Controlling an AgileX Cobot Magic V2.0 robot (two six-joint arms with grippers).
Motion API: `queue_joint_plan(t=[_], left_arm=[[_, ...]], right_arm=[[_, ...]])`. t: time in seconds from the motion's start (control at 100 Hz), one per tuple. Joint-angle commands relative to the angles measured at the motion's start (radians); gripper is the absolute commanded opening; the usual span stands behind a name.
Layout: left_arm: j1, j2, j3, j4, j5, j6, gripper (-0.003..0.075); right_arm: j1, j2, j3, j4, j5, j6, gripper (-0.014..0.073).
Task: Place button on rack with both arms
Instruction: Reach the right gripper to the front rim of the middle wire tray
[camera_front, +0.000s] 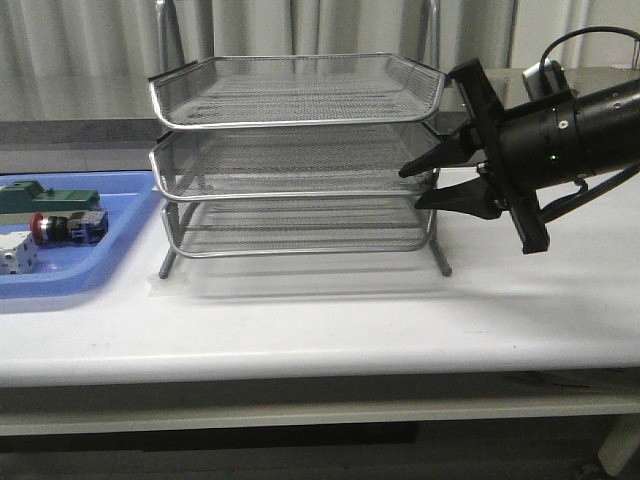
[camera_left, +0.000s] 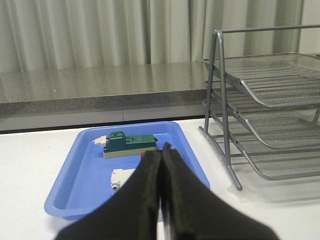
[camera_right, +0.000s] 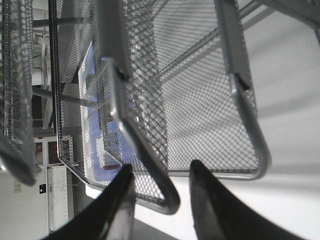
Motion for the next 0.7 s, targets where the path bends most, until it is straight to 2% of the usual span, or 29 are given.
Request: queue_joint_plan(t=[0.0, 0.27, 0.53, 0.69], left_arm=[[-0.001, -0.033, 0.053, -0.001, -0.081, -0.013, -0.0015], [-0.001, -0.033, 0.053, -0.001, -0.081, -0.013, -0.0015], [-0.001, -0.033, 0.053, -0.001, -0.081, -0.013, -0.0015], [-0.001, -0.033, 0.053, -0.001, -0.081, -0.013, -0.0015]], right_arm=[[0.004, -0.031, -0.032, 0.138, 0.084, -0.007, 0.0265], [0.004, -0.024, -0.032, 0.138, 0.096, -0.005, 0.0198], [0.004, -0.024, -0.032, 0.138, 0.102, -0.005, 0.0060], [0.004, -0.024, -0.032, 0.122, 0.116, -0.005, 0.0016]])
